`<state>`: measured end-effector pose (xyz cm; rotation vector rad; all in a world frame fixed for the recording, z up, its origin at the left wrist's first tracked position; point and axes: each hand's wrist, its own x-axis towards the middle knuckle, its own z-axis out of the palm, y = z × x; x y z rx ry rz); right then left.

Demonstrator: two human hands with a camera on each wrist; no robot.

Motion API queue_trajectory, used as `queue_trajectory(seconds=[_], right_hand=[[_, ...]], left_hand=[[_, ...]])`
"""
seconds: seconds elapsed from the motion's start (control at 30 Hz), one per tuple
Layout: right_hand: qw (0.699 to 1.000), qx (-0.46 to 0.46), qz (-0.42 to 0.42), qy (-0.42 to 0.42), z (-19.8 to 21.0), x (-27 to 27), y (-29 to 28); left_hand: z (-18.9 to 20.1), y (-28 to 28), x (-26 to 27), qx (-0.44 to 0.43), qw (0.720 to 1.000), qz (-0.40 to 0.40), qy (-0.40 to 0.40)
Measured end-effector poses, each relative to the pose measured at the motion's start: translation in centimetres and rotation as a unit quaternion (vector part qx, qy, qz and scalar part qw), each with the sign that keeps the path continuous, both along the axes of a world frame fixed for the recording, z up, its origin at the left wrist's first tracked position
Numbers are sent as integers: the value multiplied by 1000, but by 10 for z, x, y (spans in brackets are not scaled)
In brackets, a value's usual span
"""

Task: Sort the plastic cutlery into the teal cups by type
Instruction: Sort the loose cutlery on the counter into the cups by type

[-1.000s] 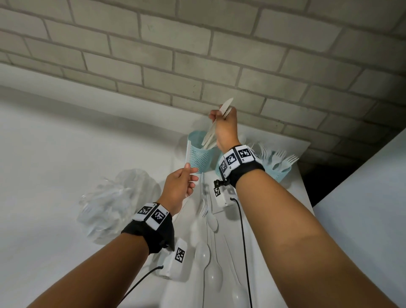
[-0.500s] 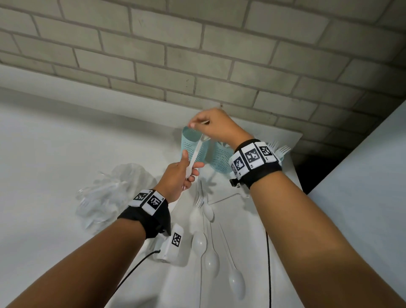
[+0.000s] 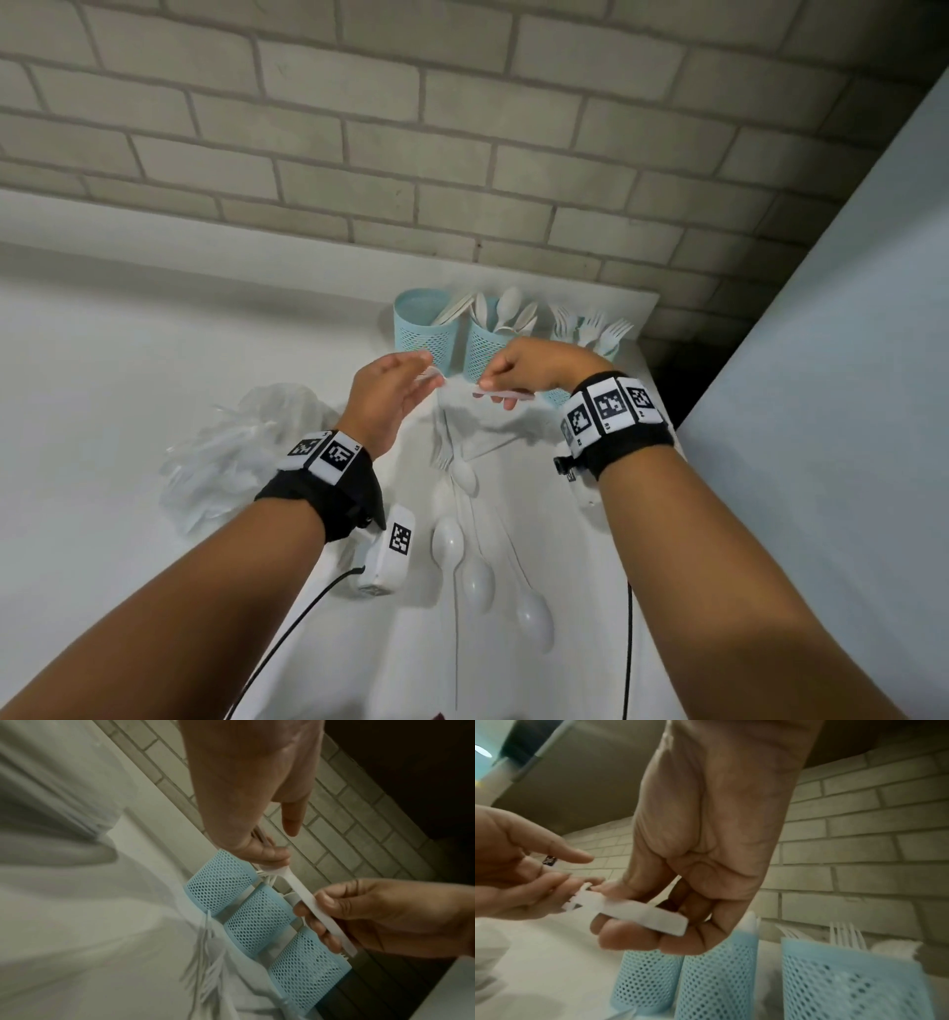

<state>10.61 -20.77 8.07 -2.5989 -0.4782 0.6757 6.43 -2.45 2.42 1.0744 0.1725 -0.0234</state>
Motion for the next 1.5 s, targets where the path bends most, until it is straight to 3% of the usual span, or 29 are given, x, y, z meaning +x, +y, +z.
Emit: queue_trajectory(seconds=[0.13, 0.2, 0.33, 0.43, 0.53, 0.7, 0.8, 0.87, 0.97, 1.07, 1.17, 1.27, 1.43, 1.5], right_hand=[[990, 91, -42, 97, -17, -12, -4], [987, 113, -42, 107, -21, -18, -3], [990, 122, -55, 38, -23, -20, -9], [970, 192, -140, -44, -16, -11, -26], [907, 284, -265, -161, -3, 2, -46], [752, 365, -433, -338, 10, 20, -71], [718, 366, -474, -356, 5, 29, -79], [727, 348, -491, -331, -5, 36, -81], [766, 294, -489, -296, -23, 46, -82], [782, 296, -477, -270, -30, 49, -82], [778, 292, -481, -280, -28, 49, -84], [786, 245, -480, -302, -23, 50, -89], [842, 159, -448, -255, -26, 51, -91], [846, 153, -450, -239, -30, 51, -91]], left_hand=[[-6, -12, -2, 58, 998, 20, -12], [-7, -21, -4, 82, 997, 5, -15], [-2, -37, -7, 148, 989, -22, -16], [0, -39, -5, 214, 976, -32, -24], [-9, -37, 2, 278, 960, -37, -27], [-30, -26, 15, 415, 907, -73, -21], [-37, -19, 20, 531, 840, -102, -35], [-37, -17, 20, 645, 752, -124, -53], [-32, -19, 18, 761, 620, -175, -78], [-35, -18, 16, 801, 545, -225, -103], [-41, -18, 17, 811, 514, -260, -99], [-42, -22, 18, 818, 502, -261, -102], [-42, -27, 19, 814, 516, -245, -106], [-42, -28, 20, 809, 525, -239, -111]])
